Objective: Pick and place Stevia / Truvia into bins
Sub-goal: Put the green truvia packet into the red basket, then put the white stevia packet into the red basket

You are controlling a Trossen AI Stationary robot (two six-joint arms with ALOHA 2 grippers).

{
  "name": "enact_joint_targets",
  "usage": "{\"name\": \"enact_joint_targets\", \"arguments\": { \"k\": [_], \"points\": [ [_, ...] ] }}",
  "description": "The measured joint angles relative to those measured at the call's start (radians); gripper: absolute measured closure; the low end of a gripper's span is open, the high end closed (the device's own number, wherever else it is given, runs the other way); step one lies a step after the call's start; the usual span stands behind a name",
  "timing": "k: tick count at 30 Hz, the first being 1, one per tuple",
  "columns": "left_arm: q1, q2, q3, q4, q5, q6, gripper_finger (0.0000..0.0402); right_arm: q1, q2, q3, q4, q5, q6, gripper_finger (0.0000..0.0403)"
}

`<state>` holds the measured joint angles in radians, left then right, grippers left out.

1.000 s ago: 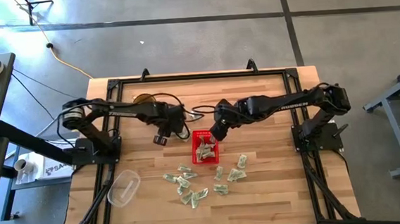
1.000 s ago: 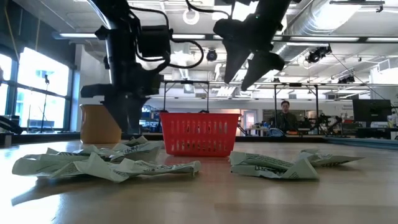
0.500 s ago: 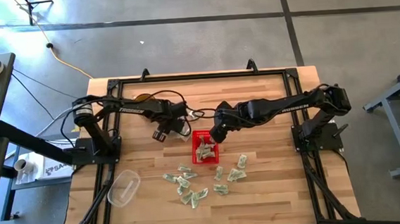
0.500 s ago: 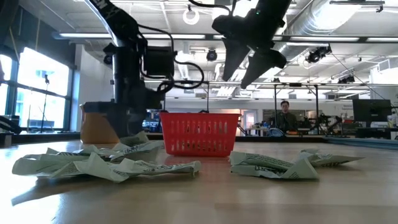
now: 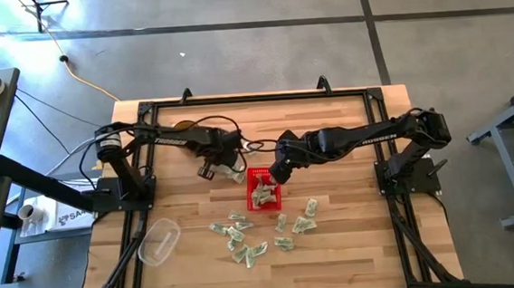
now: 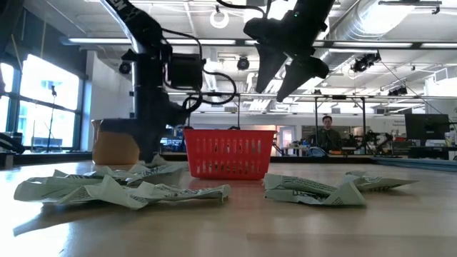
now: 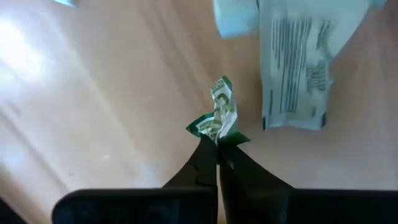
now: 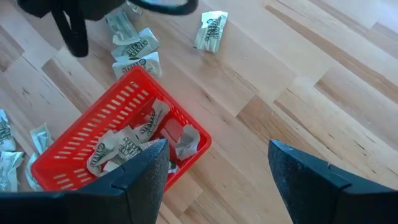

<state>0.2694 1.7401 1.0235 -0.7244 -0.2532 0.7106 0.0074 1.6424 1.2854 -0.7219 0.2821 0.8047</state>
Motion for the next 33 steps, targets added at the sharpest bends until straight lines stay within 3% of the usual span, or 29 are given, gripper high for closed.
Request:
{"name": "enact_joint_targets", "arguments": {
  "k": [6, 10, 15, 25, 28, 33],
  "points": [
    [-0.014, 0.0, 0.187, -0.15, 0.036, -0.117, 0.0368, 0.0, 0.0, 0.0, -0.002, 0.0, -0.023, 0.0139],
    [-0.047, -0.002, 0.344, -0.224, 0.202, -0.218, 0.0368, 0.008, 0.0, 0.0, -0.017, -0.004, -0.043, 0.0139],
    [-0.116, -0.003, 0.461, -0.198, 0.363, -0.303, 0.0367, 0.05, -0.001, 0.0, -0.067, 0.002, -0.068, 0.0139],
    [-0.217, 0.017, 0.405, 0.021, 0.408, -0.459, 0.0357, 0.171, -0.111, 0.0, -0.363, 0.225, 0.082, 0.0139],
    [-0.233, 0.054, 0.372, 0.141, 0.345, -0.608, 0.0326, 0.18, -0.147, 0.0, -0.436, 0.224, 0.125, 0.0139],
    [-0.238, 0.093, 0.364, 0.074, 0.3, -0.756, 0.0243, 0.183, -0.165, -0.001, -0.509, 0.226, 0.155, 0.0139]
  ]
}}
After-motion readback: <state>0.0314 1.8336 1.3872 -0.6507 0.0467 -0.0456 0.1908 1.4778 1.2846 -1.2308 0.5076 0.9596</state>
